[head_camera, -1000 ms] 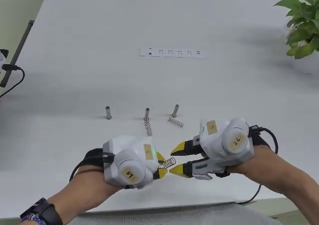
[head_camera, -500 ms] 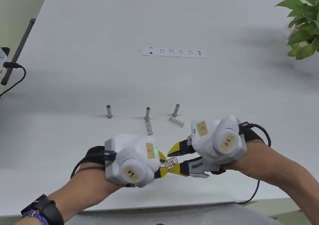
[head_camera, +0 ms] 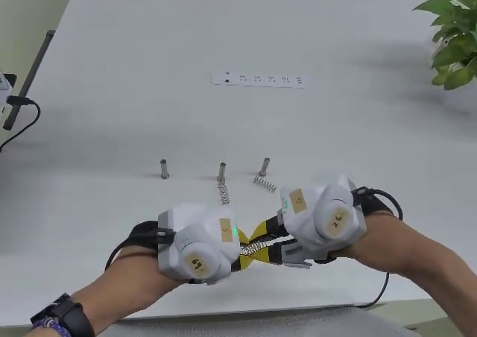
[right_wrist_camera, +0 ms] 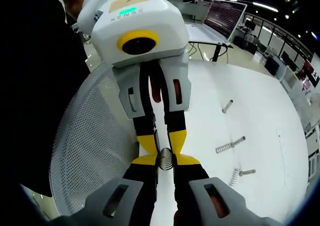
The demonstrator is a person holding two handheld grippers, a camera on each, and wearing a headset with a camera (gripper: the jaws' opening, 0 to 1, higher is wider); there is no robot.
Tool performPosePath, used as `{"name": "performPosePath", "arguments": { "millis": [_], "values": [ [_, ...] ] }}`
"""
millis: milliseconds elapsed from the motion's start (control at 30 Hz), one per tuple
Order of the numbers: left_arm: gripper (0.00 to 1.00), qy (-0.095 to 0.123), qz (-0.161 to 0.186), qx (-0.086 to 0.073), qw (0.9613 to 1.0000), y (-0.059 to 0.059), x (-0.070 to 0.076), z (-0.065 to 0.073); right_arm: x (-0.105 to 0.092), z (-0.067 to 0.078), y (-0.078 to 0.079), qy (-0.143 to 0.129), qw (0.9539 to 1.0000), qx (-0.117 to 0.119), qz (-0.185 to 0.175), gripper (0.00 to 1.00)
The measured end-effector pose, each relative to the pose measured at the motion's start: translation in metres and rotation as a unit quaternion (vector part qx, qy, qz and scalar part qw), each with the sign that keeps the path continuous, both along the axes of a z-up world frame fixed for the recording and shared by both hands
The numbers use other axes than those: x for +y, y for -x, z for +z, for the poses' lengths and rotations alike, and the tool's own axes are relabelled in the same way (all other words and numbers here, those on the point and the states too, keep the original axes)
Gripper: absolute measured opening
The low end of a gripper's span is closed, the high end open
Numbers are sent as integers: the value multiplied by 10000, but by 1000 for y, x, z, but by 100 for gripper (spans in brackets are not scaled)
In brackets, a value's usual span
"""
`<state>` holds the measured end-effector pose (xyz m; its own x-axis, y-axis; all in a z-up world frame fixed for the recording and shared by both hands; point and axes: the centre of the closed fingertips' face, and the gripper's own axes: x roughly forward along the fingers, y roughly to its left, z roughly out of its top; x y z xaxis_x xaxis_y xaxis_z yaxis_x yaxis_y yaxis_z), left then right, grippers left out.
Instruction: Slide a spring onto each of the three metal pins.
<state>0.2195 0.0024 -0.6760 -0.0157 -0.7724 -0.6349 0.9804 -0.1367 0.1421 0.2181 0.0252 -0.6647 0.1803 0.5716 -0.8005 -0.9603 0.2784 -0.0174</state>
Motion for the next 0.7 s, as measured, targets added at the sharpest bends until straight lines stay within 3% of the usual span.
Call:
{"name": "performPosePath", "arguments": {
  "millis": [133, 233, 367, 533, 600, 633, 700],
  "values": [
    [16, 24, 212, 166, 9996, -3, 1, -2, -3, 0, -2, 16, 10000, -24, -56, 9],
    [17, 161, 378, 332, 9986, -6, 2, 1, -6, 0, -4, 12, 9999, -30, -117, 9],
    [20, 157, 488, 307, 9982, -11, 5, 0, -9, 0, -5, 0, 9999, -25, -151, 9],
    [20, 220, 660, 386, 9968, -18, 10, 2, -12, -1, -7, 18, 9998, -25, -199, 9],
    [20, 257, 798, 442, 9955, -23, 14, 3, -14, -3, -9, 32, 9997, -25, -230, 9],
    [21, 336, 935, 577, 9934, -25, 15, 4, -15, -3, -10, 45, 9997, -29, -258, 9],
    [20, 403, 1105, 589, 9913, -32, 19, 6, -17, -4, -12, 61, 9995, -23, -296, 9]
  ]
}}
